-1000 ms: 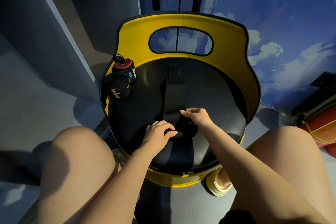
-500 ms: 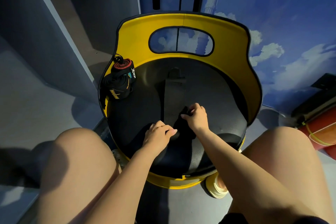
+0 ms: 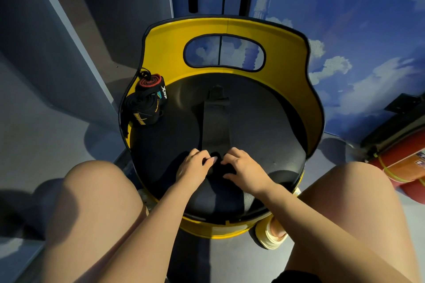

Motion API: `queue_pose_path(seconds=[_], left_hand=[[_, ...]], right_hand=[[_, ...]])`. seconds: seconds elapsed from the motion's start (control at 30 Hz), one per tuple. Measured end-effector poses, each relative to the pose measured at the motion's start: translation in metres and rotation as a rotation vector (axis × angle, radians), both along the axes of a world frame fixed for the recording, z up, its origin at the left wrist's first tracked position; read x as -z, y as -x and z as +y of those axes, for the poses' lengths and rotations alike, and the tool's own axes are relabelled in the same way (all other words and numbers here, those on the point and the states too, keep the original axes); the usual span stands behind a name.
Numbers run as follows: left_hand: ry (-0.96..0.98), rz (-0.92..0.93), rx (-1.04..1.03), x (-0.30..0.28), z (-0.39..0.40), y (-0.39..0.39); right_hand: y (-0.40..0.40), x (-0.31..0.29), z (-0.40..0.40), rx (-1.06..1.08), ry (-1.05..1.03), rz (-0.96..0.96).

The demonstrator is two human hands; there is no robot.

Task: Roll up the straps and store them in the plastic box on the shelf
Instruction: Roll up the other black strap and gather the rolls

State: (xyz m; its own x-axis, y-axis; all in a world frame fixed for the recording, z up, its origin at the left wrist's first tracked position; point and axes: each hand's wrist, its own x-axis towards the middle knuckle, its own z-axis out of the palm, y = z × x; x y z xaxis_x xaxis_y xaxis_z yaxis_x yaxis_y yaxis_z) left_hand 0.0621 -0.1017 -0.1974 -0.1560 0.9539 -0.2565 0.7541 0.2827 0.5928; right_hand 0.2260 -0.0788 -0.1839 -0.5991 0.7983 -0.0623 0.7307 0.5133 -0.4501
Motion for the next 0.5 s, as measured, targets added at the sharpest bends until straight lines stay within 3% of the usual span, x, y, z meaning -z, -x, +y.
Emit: queue_pose_path(seconds=[0.1, 0.17, 0.5], left_hand=[[-0.192, 0.117, 0.041, 0.003, -0.008, 0.002], [-0.281, 0.055, 0.043, 0.002, -0.011, 0.001], [-0.141, -0.256, -0.060, 0.003, -0.014, 0.001]], right_hand=[[0.000, 0.003, -0.001, 0.053, 0.019, 0.080], [0.001, 0.002, 0.002, 0.085, 0.049, 0.114], [0.004, 0.006, 0.008, 0.273, 0.184, 0.224]])
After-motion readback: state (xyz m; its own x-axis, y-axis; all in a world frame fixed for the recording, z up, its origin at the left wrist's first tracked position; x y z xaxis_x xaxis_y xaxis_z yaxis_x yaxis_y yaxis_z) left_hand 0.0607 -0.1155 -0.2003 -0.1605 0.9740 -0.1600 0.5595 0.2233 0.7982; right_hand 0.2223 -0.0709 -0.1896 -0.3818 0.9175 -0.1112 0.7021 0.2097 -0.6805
